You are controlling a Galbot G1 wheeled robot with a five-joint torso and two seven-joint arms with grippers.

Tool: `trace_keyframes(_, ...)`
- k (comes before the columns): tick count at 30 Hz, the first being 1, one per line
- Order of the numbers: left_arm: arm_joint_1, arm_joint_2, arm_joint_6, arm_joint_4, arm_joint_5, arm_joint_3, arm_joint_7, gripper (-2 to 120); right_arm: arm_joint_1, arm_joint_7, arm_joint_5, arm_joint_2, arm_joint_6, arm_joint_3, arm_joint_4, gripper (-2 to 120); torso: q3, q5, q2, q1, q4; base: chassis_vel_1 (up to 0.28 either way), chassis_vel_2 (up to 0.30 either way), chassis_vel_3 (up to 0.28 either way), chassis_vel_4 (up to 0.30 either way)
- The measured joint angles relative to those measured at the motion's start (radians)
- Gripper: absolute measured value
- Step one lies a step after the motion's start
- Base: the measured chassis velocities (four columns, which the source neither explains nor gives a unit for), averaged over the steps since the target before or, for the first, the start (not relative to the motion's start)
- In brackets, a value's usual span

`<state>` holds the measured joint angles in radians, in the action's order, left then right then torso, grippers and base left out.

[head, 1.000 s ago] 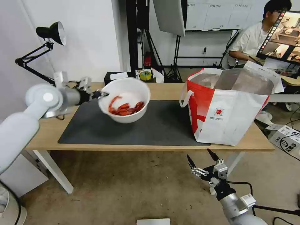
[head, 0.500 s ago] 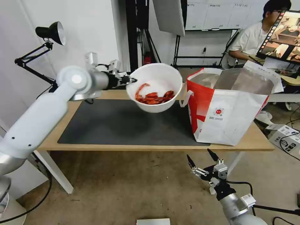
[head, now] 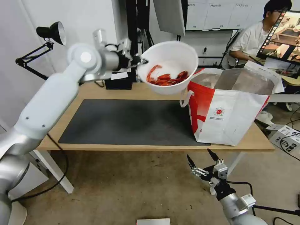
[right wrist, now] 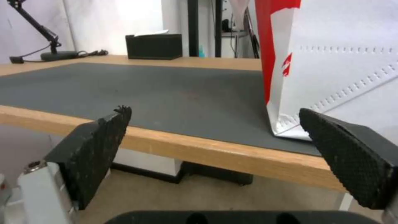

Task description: Pick up the trash from the table and place it into the takeout bag.

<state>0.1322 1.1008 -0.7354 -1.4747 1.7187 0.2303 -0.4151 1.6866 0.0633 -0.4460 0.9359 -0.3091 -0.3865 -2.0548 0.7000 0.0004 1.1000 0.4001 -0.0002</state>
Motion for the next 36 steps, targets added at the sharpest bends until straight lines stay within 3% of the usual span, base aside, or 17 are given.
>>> trace_keyframes(2, 0.031, 0.078, 0.0, 0.065, -0.014, 0.011, -0.01, 0, 0.0, 0.0, 0.0, 0.0, 0.0, 0.0, 0.0, 100, 0.0, 0.0001, 0.0, 0.0, 0.0001, 0.0, 0.0, 0.0, 0.0)
trace_keyframes(7, 0.059, 0.167, 0.0, 0.137, -0.036, 0.016, -0.014, 0, 0.0, 0.0, 0.0, 0.0, 0.0, 0.0, 0.0, 100, 0.0, -0.0001, 0.0, 0.0, 0.0002, 0.0, 0.0, 0.0, 0.0)
trace_keyframes(9, 0.076, 0.244, 0.0, 0.203, -0.062, 0.019, -0.017, 0, 0.0, 0.0, 0.0, 0.0, 0.0, 0.0, 0.0, 100, 0.0, 0.0001, 0.0, 0.0, -0.0002, 0.0, 0.0, 0.0, 0.0)
trace_keyframes(11, 0.078, 0.26, 0.0, 0.217, -0.07, 0.019, -0.018, 0, 0.0, 0.0, 0.0, 0.0, 0.0, 0.0, 0.0, 100, 0.0, 0.0001, 0.0, 0.0, -0.0001, 0.0, 0.0, 0.0, 0.0)
trace_keyframes(13, 0.081, 0.322, 0.0, 0.265, -0.104, 0.019, -0.032, 0, 0.0, 0.0, 0.0, 0.0, 0.0, 0.0, 0.0, 100, 0.0, 0.0, 0.0, 0.0, -0.0001, 0.0, 0.0, 0.0, 0.0)
trace_keyframes(22, 0.053, 0.399, 0.081, 0.291, -0.163, 0.05, -0.127, 0, 0.0, 0.0, 0.0, 0.0, 0.0, 0.0, 0.0, 100, 0.0, -0.0002, 0.0, 0.0, 0.0, 0.0, 0.0, 0.0, 0.0)
trace_keyframes(36, 0.064, 0.433, 0.15, 0.296, -0.181, 0.056, -0.145, 0, 0.0, 0.0, 0.0, 0.0, 0.0, 0.0, 0.0, 100, 0.0, -0.0003, 0.0, 0.0, 0.0002, 0.0, 0.0, 0.0, 0.0)
